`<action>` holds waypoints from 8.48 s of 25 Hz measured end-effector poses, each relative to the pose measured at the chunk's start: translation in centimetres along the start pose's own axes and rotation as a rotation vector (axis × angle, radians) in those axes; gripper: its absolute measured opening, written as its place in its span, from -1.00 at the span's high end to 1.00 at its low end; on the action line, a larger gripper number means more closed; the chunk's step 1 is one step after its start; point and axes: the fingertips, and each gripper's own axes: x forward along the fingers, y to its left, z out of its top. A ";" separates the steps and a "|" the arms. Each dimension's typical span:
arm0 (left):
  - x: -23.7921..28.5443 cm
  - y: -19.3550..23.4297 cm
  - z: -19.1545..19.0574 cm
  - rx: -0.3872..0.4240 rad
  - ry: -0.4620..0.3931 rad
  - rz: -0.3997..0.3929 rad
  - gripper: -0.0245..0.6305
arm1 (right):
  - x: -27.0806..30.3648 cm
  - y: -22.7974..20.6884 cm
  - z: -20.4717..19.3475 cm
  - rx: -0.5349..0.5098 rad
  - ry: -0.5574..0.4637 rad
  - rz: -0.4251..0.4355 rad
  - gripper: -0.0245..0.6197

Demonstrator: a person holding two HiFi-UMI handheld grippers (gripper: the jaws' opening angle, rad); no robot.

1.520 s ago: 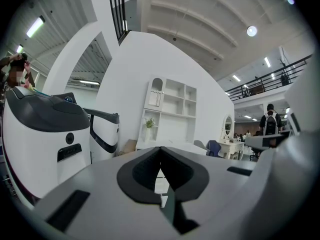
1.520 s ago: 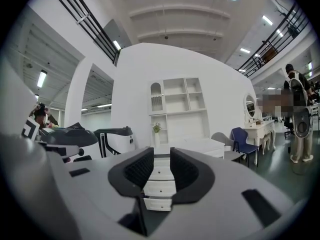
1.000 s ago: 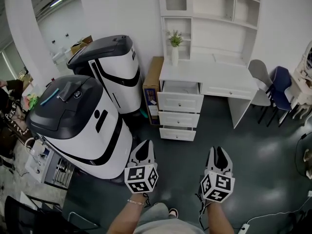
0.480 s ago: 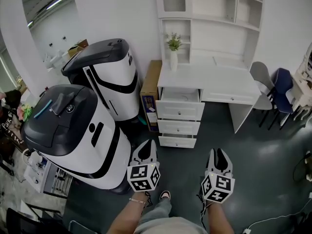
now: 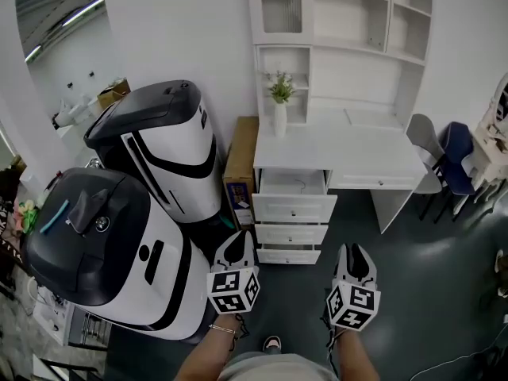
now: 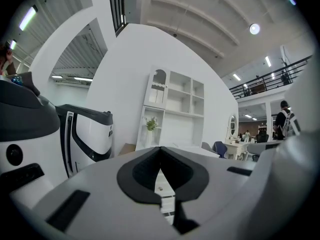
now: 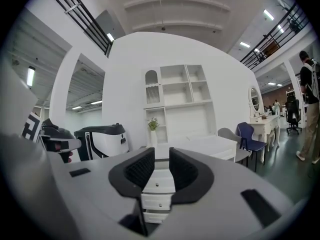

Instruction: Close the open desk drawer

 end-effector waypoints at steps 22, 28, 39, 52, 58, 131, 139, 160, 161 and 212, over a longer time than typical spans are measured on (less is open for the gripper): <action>13.4 7.6 -1.3 -0.021 0.065 0.047 0.89 | 16.8 2.0 -1.6 0.006 0.099 0.009 0.60; 20.3 8.7 -1.1 -0.042 0.076 0.082 0.89 | 24.5 0.8 -0.6 -0.020 0.120 0.029 0.61; 30.1 9.5 -0.9 -0.013 0.129 0.124 0.89 | 36.1 -0.8 -1.2 0.002 0.181 0.076 0.61; 34.6 11.5 -3.0 -0.017 0.212 0.070 0.89 | 38.7 0.8 -3.9 0.020 0.256 0.037 0.60; 34.4 12.9 -7.1 -0.032 0.283 0.062 0.89 | 38.1 1.5 -7.8 0.016 0.317 0.017 0.60; 33.7 21.5 -21.1 -0.093 0.516 0.194 0.89 | 44.9 5.7 -25.0 -0.063 0.473 -0.030 0.51; 33.5 22.0 -21.1 -0.106 0.516 0.219 0.89 | 46.8 5.5 -24.7 -0.065 0.463 -0.025 0.50; 33.1 24.0 -19.7 -0.124 0.493 0.281 0.89 | 52.3 5.1 -24.0 -0.072 0.449 -0.033 0.51; 33.0 24.0 -19.7 -0.124 0.493 0.283 0.89 | 52.5 5.1 -24.0 -0.074 0.447 -0.032 0.51; 30.4 23.2 -28.5 -0.165 0.546 0.220 0.89 | 50.9 3.9 -28.2 -0.121 0.417 -0.057 0.49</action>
